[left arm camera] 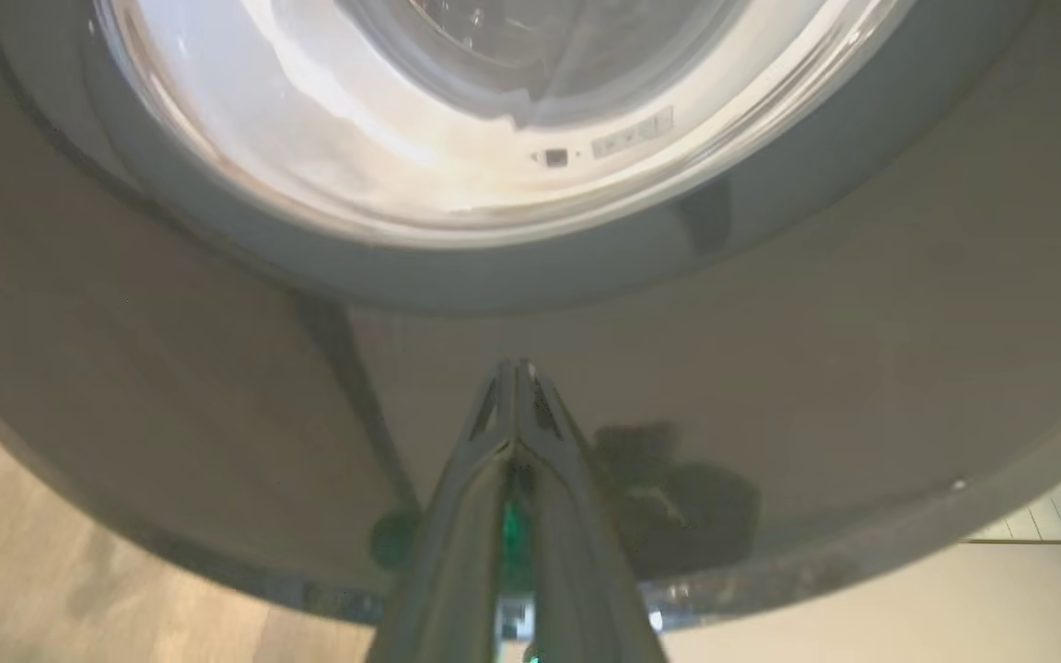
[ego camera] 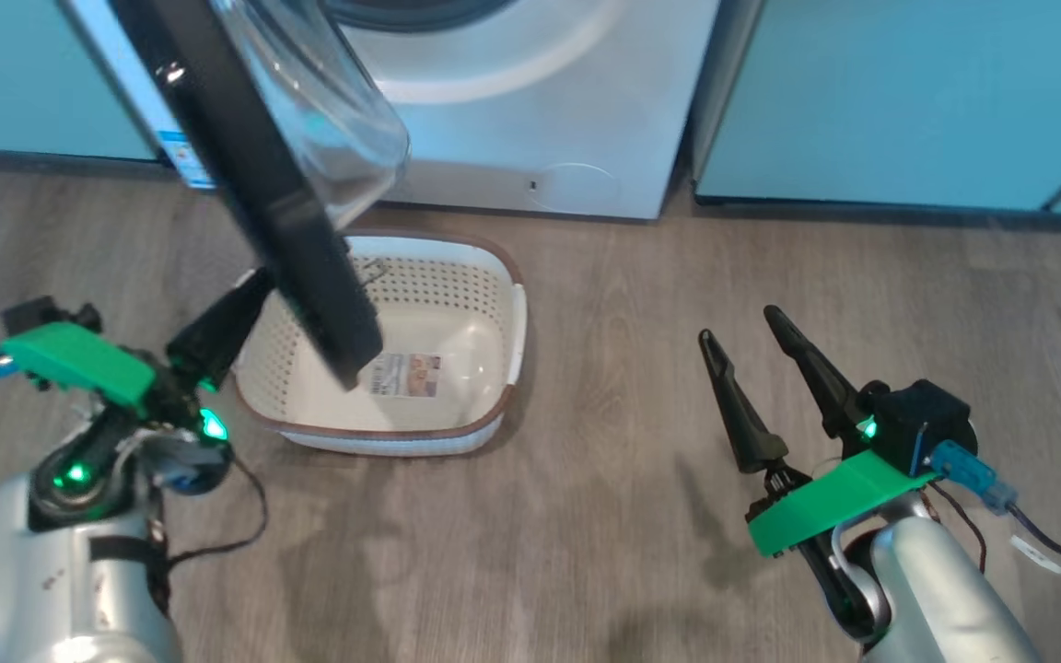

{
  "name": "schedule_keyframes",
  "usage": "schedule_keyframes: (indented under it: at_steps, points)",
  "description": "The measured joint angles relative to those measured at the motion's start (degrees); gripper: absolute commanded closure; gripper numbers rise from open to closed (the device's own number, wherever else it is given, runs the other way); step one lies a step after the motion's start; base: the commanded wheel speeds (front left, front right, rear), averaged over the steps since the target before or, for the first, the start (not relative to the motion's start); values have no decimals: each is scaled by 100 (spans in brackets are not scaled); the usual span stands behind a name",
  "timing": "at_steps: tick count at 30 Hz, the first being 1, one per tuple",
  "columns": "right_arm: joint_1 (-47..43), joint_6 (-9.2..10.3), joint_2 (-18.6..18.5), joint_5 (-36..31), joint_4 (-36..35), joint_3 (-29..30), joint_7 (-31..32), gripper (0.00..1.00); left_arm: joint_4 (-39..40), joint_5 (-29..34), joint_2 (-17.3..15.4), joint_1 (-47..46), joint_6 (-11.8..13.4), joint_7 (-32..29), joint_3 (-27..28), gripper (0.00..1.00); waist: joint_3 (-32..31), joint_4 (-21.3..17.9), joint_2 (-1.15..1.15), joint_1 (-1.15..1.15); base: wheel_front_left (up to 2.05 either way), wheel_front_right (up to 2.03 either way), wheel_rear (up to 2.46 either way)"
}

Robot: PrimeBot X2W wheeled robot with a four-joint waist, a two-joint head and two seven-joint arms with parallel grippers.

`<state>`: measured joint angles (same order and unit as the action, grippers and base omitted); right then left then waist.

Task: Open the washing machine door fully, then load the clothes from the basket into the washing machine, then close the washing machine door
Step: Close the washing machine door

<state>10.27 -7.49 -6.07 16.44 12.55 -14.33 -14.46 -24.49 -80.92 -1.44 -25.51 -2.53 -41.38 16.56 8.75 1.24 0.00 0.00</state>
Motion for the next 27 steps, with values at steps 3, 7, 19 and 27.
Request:
schedule_keyframes:
  at_steps: [3, 7, 19, 27]
  points:
    - [12, 0, 0, -3, -31, 57, 0, 0, 314, -342, -8, 201, 156, 327, -481, 100, 85, -178, 0, 0, 0, 0, 0]
    - [104, 0, 1, -18, -74, 102, 0, 0, 583, -608, -14, 342, 293, 778, -943, 100, 221, -415, 0, 0, 0, 0, 0]
    - [329, 0, 63, -25, -234, 256, -1, 0, 374, -1437, -34, -67, 333, 1890, -1201, 100, 770, -1133, 0, 0, 0, 0, 0]
    - [454, 0, 210, -24, -336, 348, -1, 0, 126, -1882, -38, -927, -92, 2404, -1073, 100, 1286, -1639, 0, 0, 0, 0, 0]
